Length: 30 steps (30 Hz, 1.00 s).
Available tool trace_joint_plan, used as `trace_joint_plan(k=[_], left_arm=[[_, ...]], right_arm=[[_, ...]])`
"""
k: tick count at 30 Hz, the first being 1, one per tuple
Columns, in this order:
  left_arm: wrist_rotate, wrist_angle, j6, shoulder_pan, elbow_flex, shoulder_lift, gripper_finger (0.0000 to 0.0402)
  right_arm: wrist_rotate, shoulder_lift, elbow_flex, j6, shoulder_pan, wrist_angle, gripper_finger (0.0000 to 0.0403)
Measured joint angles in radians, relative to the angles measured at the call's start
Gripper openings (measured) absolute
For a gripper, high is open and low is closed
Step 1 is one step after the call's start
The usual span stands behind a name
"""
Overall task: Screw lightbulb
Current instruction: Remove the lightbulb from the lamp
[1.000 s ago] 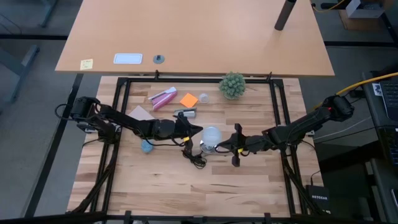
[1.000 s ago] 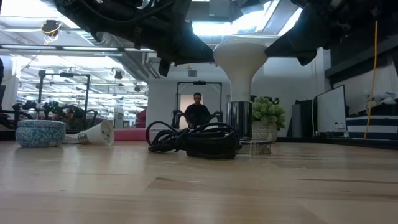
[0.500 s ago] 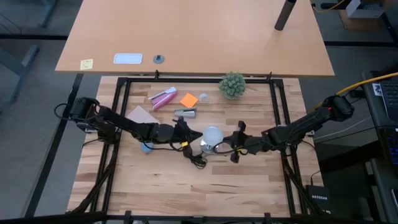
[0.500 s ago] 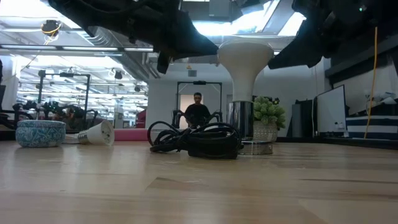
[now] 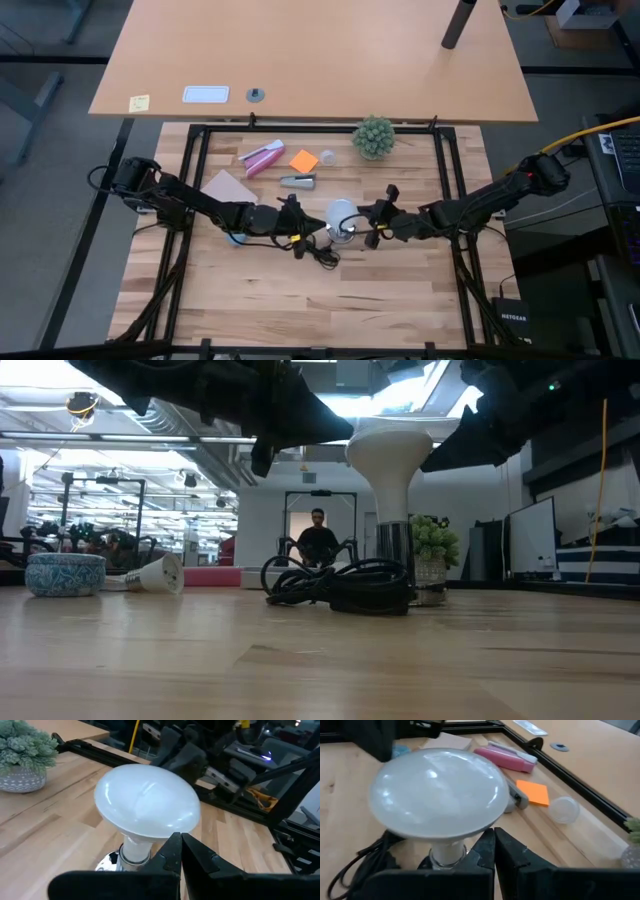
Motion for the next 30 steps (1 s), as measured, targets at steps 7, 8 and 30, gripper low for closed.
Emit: trace_joint_plan(k=[7, 8, 30], left_arm=[[-0.004, 0.079, 0.069, 0.002, 0.0, 0.0, 0.0001], [-0.004, 0.103, 0.088, 0.002, 0.0, 0.0, 0.0001], [-0.075, 0.201, 0.159, 0.1, 0.0, 0.0, 0.0001]], right_arm=[[0.0, 0.0, 0.0, -0.008, -0.002, -0.01, 0.0005], [0.0, 0.0, 0.0, -0.011, -0.002, -0.012, 0.0005], [-0.384, -0.167, 0.001, -0.042, -0.001, 0.014, 0.0005]])
